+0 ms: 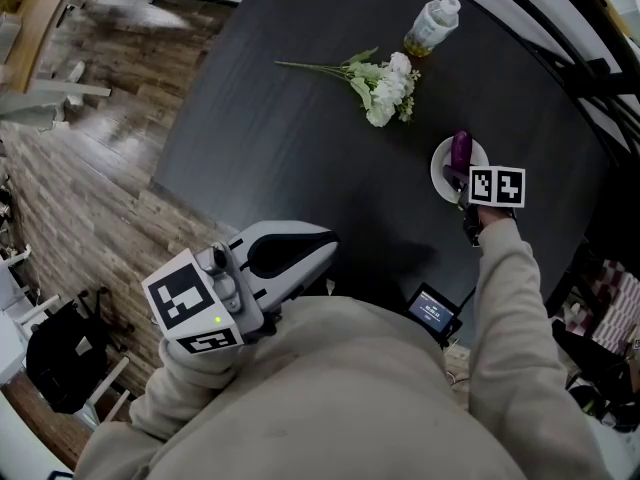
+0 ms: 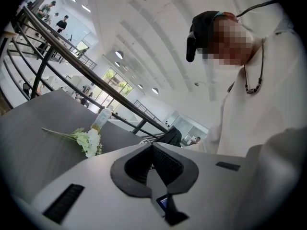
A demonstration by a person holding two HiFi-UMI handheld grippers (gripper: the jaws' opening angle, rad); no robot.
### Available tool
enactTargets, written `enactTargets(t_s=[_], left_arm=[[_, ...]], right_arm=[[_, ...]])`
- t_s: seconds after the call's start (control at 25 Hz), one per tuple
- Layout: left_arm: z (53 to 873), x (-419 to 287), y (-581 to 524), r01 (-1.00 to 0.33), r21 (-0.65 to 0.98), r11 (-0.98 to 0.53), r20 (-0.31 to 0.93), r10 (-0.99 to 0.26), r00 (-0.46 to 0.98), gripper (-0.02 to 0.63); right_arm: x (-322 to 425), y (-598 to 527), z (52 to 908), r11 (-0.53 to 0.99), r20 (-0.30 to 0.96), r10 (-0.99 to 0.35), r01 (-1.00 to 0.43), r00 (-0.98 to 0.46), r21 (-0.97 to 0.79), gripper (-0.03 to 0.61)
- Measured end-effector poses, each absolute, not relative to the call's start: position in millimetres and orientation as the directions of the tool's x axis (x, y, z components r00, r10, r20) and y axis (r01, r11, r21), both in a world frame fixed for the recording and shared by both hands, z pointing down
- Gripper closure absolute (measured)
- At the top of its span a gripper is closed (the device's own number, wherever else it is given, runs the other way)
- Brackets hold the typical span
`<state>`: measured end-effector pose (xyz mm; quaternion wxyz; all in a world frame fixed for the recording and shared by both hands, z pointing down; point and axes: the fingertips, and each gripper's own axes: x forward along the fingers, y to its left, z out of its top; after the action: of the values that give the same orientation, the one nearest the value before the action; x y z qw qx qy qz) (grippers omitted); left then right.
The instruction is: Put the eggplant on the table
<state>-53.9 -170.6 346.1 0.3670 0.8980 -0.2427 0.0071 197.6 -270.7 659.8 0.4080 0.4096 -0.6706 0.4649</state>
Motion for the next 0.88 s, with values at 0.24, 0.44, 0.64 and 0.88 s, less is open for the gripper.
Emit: enactTargets(t_s=[0.24, 0.44, 0.64, 0.88], left_arm=[[348, -54, -170, -0.429, 0.658, -0.619, 0.189, -0.416, 0.890, 0.609], [350, -52, -168, -0.421, 0.658, -0.625, 0.193, -0.400, 0.896, 0.609], [348, -49, -166, -0.401, 0.653, -0.642, 0.186, -0.378, 0.907, 0.609], [336, -37, -169, -0.355, 0.631, -0.690, 0.168, -0.325, 0.931, 0.609]], right_arm=[[197, -274, 661, 0.171, 0.916, -0.190, -0.930, -0.354, -0.325, 0.334], [196, -277, 663, 0.143, 0.915, -0.196, -0.934, -0.352, -0.329, 0.334], [201, -285, 640, 0.107, 0.886, -0.302, -0.937, -0.351, -0.334, 0.333], [201, -282, 571, 0.100, 0.811, -0.430, -0.913, -0.397, -0.395, 0.334]])
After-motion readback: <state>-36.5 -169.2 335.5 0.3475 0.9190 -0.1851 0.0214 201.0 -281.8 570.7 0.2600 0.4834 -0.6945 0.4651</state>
